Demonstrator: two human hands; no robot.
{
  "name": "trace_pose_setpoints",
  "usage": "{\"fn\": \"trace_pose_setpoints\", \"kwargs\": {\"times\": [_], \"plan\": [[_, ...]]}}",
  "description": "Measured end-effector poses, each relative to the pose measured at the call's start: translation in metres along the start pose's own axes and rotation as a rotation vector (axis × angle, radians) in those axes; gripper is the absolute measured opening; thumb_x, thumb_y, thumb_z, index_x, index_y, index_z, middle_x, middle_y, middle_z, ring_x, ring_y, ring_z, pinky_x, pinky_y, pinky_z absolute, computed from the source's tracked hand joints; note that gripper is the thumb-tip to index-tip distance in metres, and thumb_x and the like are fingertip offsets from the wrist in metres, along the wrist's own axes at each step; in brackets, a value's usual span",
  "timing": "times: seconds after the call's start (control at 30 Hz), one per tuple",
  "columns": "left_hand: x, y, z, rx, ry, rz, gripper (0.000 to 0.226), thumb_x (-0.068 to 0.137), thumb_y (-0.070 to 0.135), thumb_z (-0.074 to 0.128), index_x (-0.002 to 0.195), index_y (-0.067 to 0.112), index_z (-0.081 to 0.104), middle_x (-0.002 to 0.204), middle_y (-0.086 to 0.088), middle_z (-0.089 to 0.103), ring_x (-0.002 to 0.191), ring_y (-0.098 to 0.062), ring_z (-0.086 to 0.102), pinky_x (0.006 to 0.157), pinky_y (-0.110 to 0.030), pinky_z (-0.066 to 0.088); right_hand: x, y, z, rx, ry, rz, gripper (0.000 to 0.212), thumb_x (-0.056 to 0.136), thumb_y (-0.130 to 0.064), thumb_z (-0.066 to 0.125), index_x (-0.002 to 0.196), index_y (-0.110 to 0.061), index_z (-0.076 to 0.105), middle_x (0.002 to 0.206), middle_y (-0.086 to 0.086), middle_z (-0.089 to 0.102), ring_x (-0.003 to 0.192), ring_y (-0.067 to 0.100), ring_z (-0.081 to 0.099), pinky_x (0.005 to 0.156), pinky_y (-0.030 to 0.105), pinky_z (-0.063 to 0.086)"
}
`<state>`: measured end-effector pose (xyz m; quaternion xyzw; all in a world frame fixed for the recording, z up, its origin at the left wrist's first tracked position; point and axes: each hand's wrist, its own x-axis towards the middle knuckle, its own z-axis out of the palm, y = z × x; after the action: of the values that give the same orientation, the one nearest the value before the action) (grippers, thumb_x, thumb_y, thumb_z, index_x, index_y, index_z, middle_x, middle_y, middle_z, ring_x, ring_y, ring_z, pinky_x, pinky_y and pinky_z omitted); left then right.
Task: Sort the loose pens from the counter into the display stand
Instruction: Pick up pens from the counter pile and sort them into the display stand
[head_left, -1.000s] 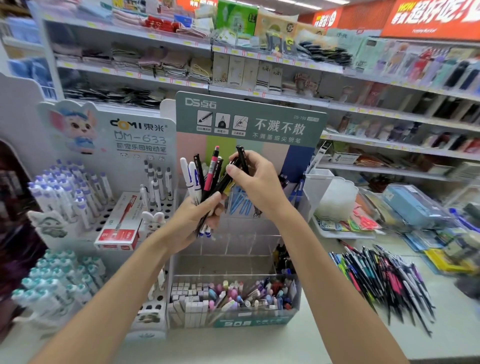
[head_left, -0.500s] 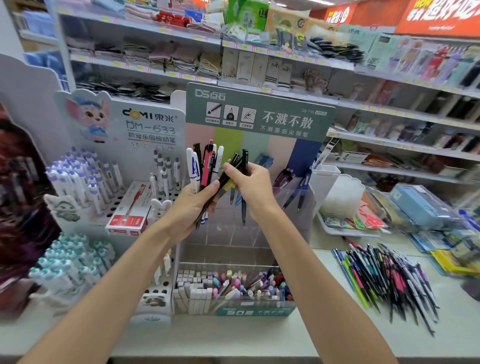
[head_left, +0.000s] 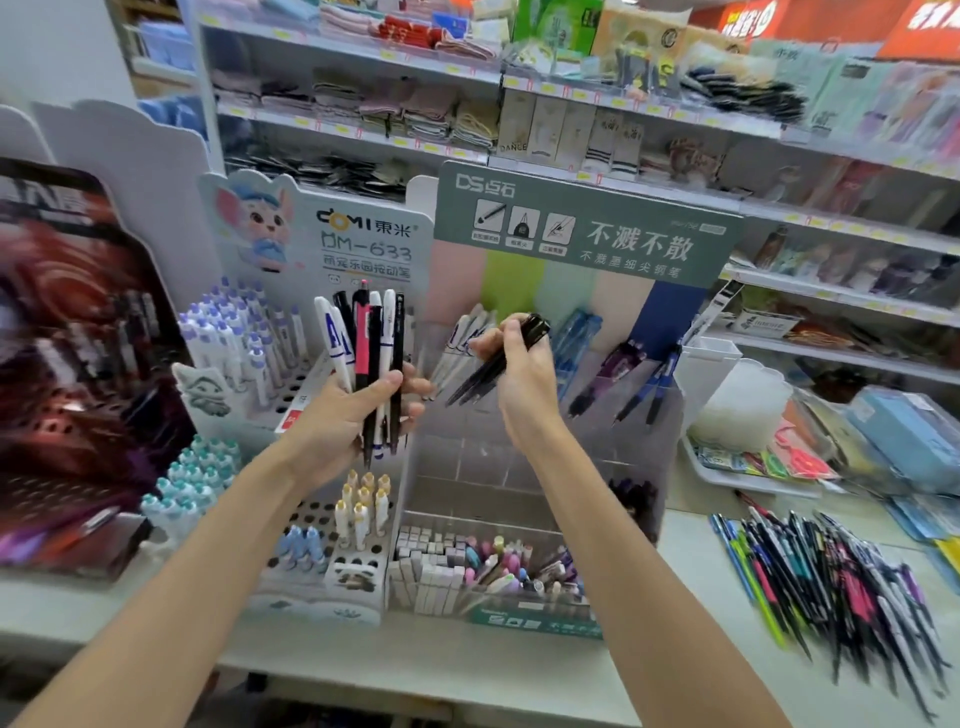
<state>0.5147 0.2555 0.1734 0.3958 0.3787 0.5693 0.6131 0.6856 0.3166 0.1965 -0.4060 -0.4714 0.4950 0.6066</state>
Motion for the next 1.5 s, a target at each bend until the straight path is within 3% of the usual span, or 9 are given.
{"fn": "trace_pose_setpoints", "kwargs": {"times": [0.23, 0.37, 0.53, 0.67, 0.8, 0.87, 1.1, 1.37, 1.5], "plan": [[-0.011, 0.001, -0.015, -0.005, -0.077, -0.081, 0.024, 0.091, 0.018, 0.059, 0.111, 0.005, 0.063, 0.087, -0.008, 0.066, 0.073, -0.019, 0.061, 0.070, -0.030, 0.056, -0.009, 0.071, 0.003, -0.515, -0.157, 0.051, 0.029, 0.106, -0.029, 0.037, 0.100, -0.008, 0.055, 0.095, 0.006, 0.057, 0.086, 0.011, 0.052, 0.082, 0.026, 0.040], [-0.014, -0.002, -0.014, 0.032, -0.079, -0.079, 0.030, 0.088, 0.021, 0.060, 0.112, 0.003, 0.062, 0.086, -0.008, 0.067, 0.070, -0.018, 0.062, 0.066, -0.027, 0.055, -0.007, 0.087, -0.013, -0.980, -0.230, -0.036, 0.034, 0.101, -0.039, 0.048, 0.124, -0.016, 0.058, 0.127, 0.004, 0.054, 0.122, 0.023, 0.044, 0.105, 0.040, 0.036], [-0.009, -0.005, -0.003, 0.082, -0.133, -0.135, 0.033, 0.088, 0.025, 0.058, 0.114, 0.003, 0.062, 0.087, -0.008, 0.068, 0.069, -0.018, 0.062, 0.069, -0.029, 0.056, -0.020, 0.029, -0.018, -0.631, -0.037, -0.263, 0.032, 0.094, -0.035, 0.062, 0.122, -0.020, 0.061, 0.113, -0.007, 0.056, 0.103, 0.007, 0.053, 0.091, 0.020, 0.042], [-0.001, -0.006, 0.018, 0.163, -0.189, -0.122, 0.032, 0.086, 0.027, 0.059, 0.109, 0.005, 0.064, 0.086, -0.009, 0.070, 0.066, -0.016, 0.063, 0.060, -0.025, 0.054, -0.018, -0.017, -0.006, -0.528, -0.250, -0.173, 0.008, 0.091, -0.032, 0.068, 0.097, -0.026, 0.070, 0.095, 0.000, 0.069, 0.084, 0.008, 0.061, 0.079, 0.024, 0.048], [0.007, -0.005, 0.025, 0.140, -0.216, -0.141, 0.027, 0.087, 0.026, 0.057, 0.107, 0.009, 0.061, 0.082, -0.008, 0.069, 0.062, -0.014, 0.061, 0.056, -0.023, 0.052, -0.008, -0.044, -0.015, -0.093, -0.044, -0.113, 0.025, 0.104, -0.021, 0.044, 0.088, -0.015, 0.061, 0.082, 0.001, 0.068, 0.078, 0.015, 0.063, 0.078, 0.037, 0.054], [0.008, -0.003, 0.024, 0.185, -0.233, -0.141, 0.030, 0.085, 0.029, 0.058, 0.105, 0.006, 0.060, 0.072, -0.004, 0.062, 0.055, -0.010, 0.054, 0.051, -0.019, 0.047, 0.001, -0.064, -0.026, 0.213, -0.008, -0.084, 0.025, 0.107, -0.021, 0.036, 0.090, -0.012, 0.052, 0.077, 0.004, 0.064, 0.065, 0.017, 0.058, 0.062, 0.030, 0.053], [0.014, 0.005, 0.029, 0.201, -0.363, -0.154, 0.021, 0.089, 0.021, 0.055, 0.102, 0.004, 0.059, 0.062, -0.001, 0.049, 0.048, -0.008, 0.041, 0.047, -0.017, 0.038, 0.008, -0.077, -0.022, -0.703, -0.556, -0.142, 0.030, 0.081, -0.025, 0.079, 0.106, -0.017, 0.065, 0.070, -0.023, 0.059, 0.060, -0.001, 0.050, 0.062, 0.010, 0.039], [0.019, 0.005, 0.030, 0.228, -0.455, -0.138, 0.014, 0.092, 0.020, 0.057, 0.089, 0.017, 0.070, 0.067, -0.002, 0.048, 0.050, -0.009, 0.041, 0.049, -0.019, 0.036, 0.014, -0.072, -0.023, -0.599, -0.618, -0.106, 0.010, 0.090, -0.017, 0.070, 0.088, -0.010, 0.063, 0.067, -0.005, 0.048, 0.060, 0.008, 0.040, 0.057, 0.017, 0.033], [0.023, 0.002, 0.021, 0.216, -0.467, -0.149, 0.027, 0.089, 0.030, 0.064, 0.105, 0.010, 0.066, 0.071, -0.003, 0.051, 0.052, -0.008, 0.042, 0.051, -0.018, 0.038, 0.025, -0.081, -0.028, -0.153, -0.299, -0.086, 0.012, 0.104, -0.017, 0.044, 0.096, -0.009, 0.049, 0.086, 0.005, 0.068, 0.065, 0.011, 0.055, 0.069, 0.027, 0.047]]}}
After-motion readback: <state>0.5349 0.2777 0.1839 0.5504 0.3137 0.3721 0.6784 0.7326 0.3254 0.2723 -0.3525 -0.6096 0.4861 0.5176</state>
